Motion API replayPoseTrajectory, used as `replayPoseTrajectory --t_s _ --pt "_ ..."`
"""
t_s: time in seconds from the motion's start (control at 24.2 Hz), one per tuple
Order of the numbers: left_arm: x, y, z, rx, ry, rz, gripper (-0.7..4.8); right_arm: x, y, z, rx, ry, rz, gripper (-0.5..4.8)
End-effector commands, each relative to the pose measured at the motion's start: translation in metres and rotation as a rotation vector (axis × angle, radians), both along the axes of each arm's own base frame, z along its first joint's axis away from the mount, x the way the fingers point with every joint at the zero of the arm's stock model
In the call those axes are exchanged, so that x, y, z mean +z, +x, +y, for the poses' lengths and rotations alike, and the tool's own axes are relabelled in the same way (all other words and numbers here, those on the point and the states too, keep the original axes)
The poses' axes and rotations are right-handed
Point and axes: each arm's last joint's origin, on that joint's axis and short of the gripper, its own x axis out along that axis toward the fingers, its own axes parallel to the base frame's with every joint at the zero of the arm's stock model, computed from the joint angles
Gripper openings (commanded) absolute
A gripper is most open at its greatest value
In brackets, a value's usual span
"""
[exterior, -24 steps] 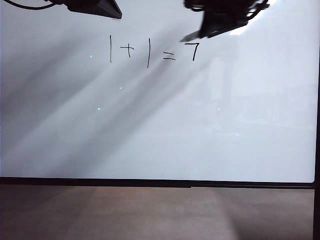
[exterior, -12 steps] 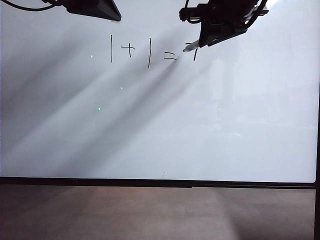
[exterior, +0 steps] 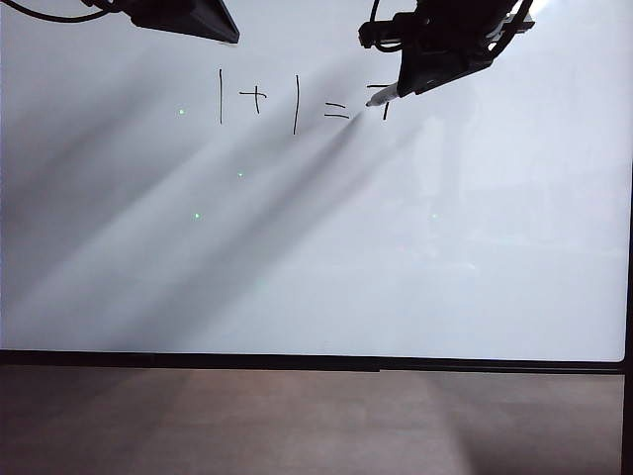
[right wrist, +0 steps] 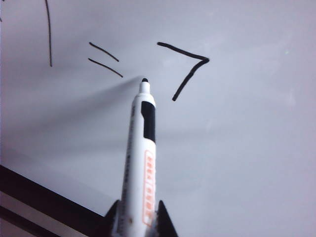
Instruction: Reach to the right to find the marker pen, pick it up, and write the answer to the math problem on the whiteboard.
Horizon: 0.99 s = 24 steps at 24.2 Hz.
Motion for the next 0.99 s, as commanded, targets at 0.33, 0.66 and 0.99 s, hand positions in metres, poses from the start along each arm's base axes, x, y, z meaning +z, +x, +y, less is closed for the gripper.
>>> replayPoseTrajectory --t_s 0.33,0.66,0.99 --pt "0.001 -0.001 0.000 -0.004 0.001 -0.004 -0.05 -0.002 0.008 -0.003 -0.005 -0.023 -0.017 -0.06" --pt "0.001 -0.001 0.000 -0.004 0.001 -0.004 -0.05 0.000 0.009 -0.002 0.033 0.004 -0.041 -0.06" --pt "0.001 -0.001 0.000 -0.004 0.003 0.000 -0.05 -0.003 0.013 -0.003 0.020 0.001 -0.038 -0.06"
